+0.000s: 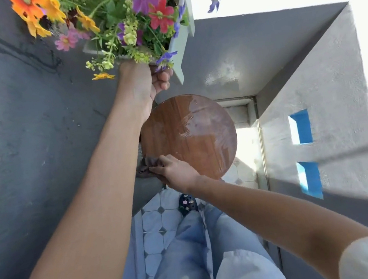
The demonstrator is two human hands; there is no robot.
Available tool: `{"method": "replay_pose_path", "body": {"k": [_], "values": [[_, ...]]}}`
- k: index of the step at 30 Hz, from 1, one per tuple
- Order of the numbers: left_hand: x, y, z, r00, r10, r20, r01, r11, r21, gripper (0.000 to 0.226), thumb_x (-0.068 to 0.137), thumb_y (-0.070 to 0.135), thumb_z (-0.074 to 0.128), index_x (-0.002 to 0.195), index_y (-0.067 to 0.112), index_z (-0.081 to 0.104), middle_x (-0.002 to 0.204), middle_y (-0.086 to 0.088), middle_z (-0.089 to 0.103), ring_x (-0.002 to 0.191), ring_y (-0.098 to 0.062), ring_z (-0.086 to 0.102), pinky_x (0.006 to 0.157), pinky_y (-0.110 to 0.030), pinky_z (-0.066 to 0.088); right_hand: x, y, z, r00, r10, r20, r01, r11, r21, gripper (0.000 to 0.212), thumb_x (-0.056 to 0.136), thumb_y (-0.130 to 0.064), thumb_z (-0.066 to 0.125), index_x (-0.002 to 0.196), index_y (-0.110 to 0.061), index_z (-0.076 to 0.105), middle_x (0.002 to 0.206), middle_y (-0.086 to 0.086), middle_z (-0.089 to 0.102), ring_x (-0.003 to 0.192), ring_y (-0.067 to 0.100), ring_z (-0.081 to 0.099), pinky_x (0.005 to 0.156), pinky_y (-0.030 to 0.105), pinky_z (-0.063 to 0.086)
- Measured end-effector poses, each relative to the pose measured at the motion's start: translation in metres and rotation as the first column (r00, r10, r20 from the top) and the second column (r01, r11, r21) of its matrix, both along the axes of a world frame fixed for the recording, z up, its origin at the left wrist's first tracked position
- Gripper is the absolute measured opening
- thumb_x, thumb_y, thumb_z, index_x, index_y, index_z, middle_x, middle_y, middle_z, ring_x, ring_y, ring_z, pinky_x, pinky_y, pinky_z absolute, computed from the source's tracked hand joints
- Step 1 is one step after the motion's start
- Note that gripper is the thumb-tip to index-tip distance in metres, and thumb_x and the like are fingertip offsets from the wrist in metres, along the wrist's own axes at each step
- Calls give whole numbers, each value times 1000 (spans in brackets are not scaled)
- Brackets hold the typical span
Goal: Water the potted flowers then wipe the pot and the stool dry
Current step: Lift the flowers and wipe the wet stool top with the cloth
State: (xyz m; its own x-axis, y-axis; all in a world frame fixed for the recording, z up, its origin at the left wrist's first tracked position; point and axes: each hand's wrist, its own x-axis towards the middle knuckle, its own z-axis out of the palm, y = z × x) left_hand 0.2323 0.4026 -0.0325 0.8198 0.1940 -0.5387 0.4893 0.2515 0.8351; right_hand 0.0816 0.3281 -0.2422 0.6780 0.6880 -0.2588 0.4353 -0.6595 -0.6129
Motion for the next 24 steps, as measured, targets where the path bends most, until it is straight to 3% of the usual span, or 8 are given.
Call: {"method": "replay_pose_path", "body": {"k": [3, 6, 9, 12, 14, 15, 19, 24], "values": [[3, 0, 0, 1000, -11, 8, 11, 1000, -2, 37, 92, 2, 23, 80, 3, 58, 66, -12, 57, 47, -12, 48, 43, -20, 38, 15, 32, -1, 997, 73, 19, -73, 997, -6, 46, 95, -9, 55, 140, -20, 55, 124, 11, 49, 112, 31, 47, 81, 44, 55], [5, 3, 0, 1000, -18, 6, 18, 1000, -11, 38, 92, 1, 22, 77, 4, 57, 66, -12, 56, 46, -11, 48, 42, -20, 37, 51, 26, 0, 994, 17, 112, -17, 1000, 0, 50, 94, -7, 56, 141, -24, 54, 121, 7, 49, 110, 28, 48, 84, 43, 55], [3, 4, -2, 1000, -17, 9, 17, 1000, -5, 39, 92, 1, 23, 75, 4, 57, 66, -13, 55, 46, -12, 47, 42, -20, 37, 108, -20, 10, 968, -208, 144, 212, 977, -15, 47, 96, -6, 50, 142, -19, 53, 120, 12, 51, 111, 33, 52, 91, 40, 47], [1, 5, -4, 1000, 6, 13, -6, 1000, -3, 40, 92, -1, 23, 71, 4, 57, 64, -13, 56, 47, -13, 47, 43, -21, 37, 148, -75, 12, 855, -496, 154, 497, 867, 32, 41, 96, -13, 47, 134, -24, 60, 102, 2, 53, 96, 25, 59, 82, 28, 42], [1, 4, -5, 1000, 8, 7, -8, 1000, -10, 40, 92, -1, 23, 72, 4, 57, 64, -13, 56, 48, -13, 47, 44, -21, 38, 152, -91, 13, 828, -549, 116, 544, 836, 74, 46, 96, -8, 43, 135, -24, 59, 82, -11, 47, 84, 19, 57, 74, 34, 48], [1, 5, -6, 1000, 4, 5, -4, 1000, -9, 40, 92, -1, 22, 72, 4, 57, 65, -13, 56, 48, -13, 47, 44, -21, 37, 151, -92, 13, 819, -562, 119, 558, 827, 67, 46, 95, -5, 42, 134, -22, 60, 82, -10, 49, 82, 20, 57, 73, 35, 49], [1, 7, -8, 1000, -10, 6, 10, 1000, -1, 41, 91, -2, 21, 72, 4, 56, 66, -14, 56, 47, -12, 48, 43, -20, 39, 138, -67, 8, 792, -586, 172, 599, 800, -29, 42, 88, -2, 50, 125, -13, 66, 118, 18, 56, 100, 37, 58, 82, 38, 47], [0, 4, -7, 1000, -3, 12, 3, 1000, 21, 41, 93, 1, 22, 72, 4, 57, 64, -13, 56, 46, -13, 47, 43, -21, 37, 100, 15, 2, 881, -468, 72, 469, 883, 6, 41, 96, -9, 53, 136, -15, 57, 121, 15, 51, 112, 37, 50, 89, 43, 49]]}}
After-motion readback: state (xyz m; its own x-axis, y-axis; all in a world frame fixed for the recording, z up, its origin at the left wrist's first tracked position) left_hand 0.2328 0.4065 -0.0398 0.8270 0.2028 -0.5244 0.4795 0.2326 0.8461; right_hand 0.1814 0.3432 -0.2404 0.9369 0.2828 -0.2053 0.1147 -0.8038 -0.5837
